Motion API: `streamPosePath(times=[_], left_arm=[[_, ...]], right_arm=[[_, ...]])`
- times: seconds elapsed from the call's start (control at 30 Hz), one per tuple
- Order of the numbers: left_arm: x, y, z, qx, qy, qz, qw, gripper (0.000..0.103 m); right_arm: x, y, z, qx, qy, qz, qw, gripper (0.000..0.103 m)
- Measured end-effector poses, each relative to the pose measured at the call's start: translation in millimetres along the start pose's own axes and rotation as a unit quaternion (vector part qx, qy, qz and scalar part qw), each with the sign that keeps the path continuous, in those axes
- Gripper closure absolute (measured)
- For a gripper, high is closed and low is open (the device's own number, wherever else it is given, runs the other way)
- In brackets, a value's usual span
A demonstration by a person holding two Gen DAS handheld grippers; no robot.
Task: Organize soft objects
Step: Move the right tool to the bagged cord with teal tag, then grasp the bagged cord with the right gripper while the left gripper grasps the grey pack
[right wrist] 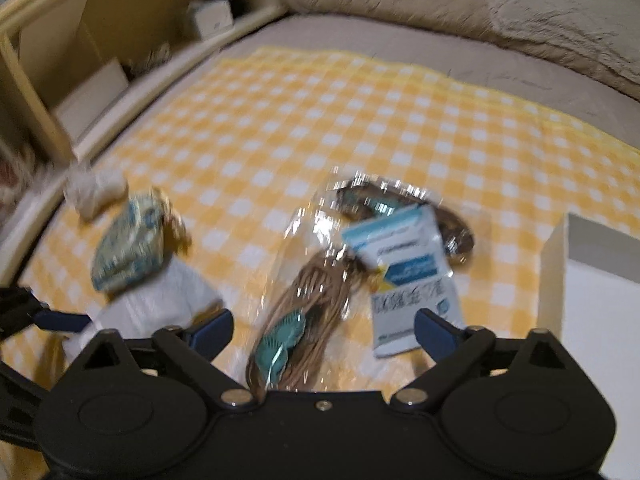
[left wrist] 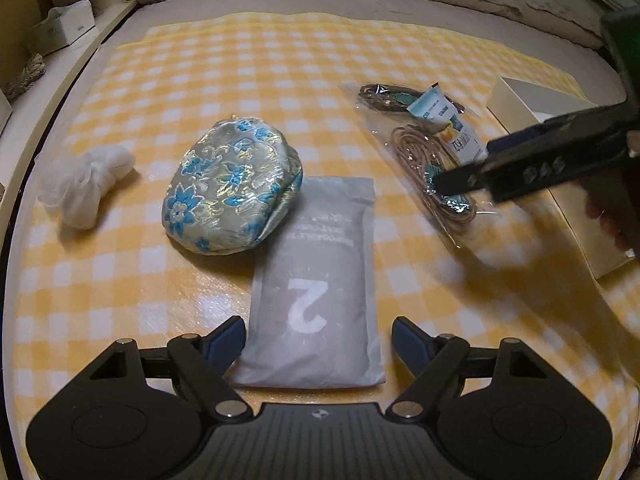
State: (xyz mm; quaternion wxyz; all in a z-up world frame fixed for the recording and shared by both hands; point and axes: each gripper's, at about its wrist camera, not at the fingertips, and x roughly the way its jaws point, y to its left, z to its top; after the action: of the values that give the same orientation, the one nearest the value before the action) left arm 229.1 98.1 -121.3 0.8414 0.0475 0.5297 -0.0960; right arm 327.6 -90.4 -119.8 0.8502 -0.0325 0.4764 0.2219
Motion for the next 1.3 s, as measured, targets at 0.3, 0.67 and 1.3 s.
streamPosePath(times=[0.3, 0.67, 1.3], left_arm=[[13.0, -4.5, 23.3, -0.018, -0.014, 0.034, 0.9991, 0.023], [27.6, -12.5, 31.7, -0.005, -0.003, 0.061, 0.9981, 0.028], [16.0, -17.7, 29.8, -0.035, -0.022, 0.029, 0.9987, 0.050]], right_arm=[[21.3, 13.4, -14.5, -0.018, 0.047, 0.024, 0.998, 0.035], [-2.1, 3.1, -39.8, -0.135, 0.093, 0.059, 0.985, 0.044], [-3.9, 6.3, -44.4, -0.104, 0.100, 0.039, 0.989, 0.046]])
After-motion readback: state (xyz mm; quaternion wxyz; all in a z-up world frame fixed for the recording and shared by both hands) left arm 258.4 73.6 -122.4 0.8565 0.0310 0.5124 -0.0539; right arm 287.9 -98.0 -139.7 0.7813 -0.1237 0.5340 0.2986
